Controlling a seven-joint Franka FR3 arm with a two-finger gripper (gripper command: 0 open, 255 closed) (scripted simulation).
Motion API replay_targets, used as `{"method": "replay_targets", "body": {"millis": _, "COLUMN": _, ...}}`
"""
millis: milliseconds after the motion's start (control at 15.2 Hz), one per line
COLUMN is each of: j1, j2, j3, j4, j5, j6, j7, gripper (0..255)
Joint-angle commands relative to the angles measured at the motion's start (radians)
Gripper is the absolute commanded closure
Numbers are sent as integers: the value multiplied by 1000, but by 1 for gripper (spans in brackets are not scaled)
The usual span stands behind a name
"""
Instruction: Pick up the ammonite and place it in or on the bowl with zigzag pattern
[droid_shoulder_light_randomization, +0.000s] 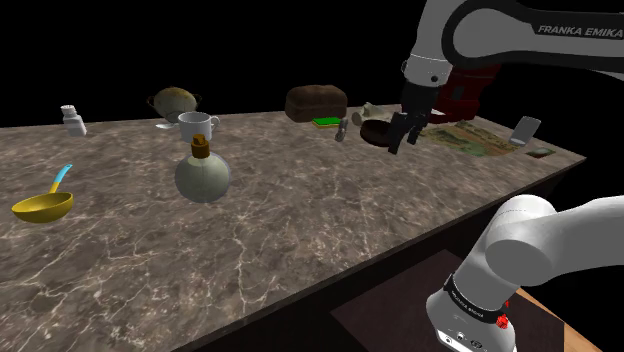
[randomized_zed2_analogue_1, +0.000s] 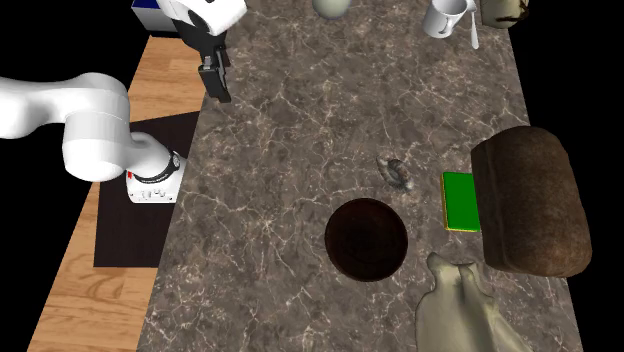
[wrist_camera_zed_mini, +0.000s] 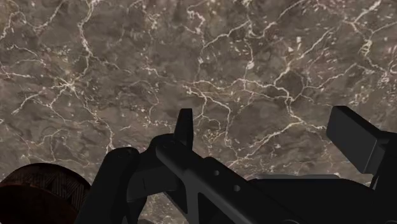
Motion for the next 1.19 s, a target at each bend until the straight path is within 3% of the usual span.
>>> {"method": "replay_targets", "body": {"millis": 0, "j1": 0, "j2": 0, "j3": 0, "j4": 0, "j5": 0, "j6": 0, "j7": 0, "gripper": 0}}
{"method": "replay_targets", "body": {"millis": 528, "j1": -59, "j2": 340, "j3": -49, "j4": 197, "j5": 4, "j6": 113, "j7": 51, "gripper": 0}}
{"method": "replay_targets", "body": {"millis": 1122, "j1": -111, "j2": 703, "j3": -112, "j4": 496, "j5": 42, "j6": 143, "j7": 91, "gripper": 0}}
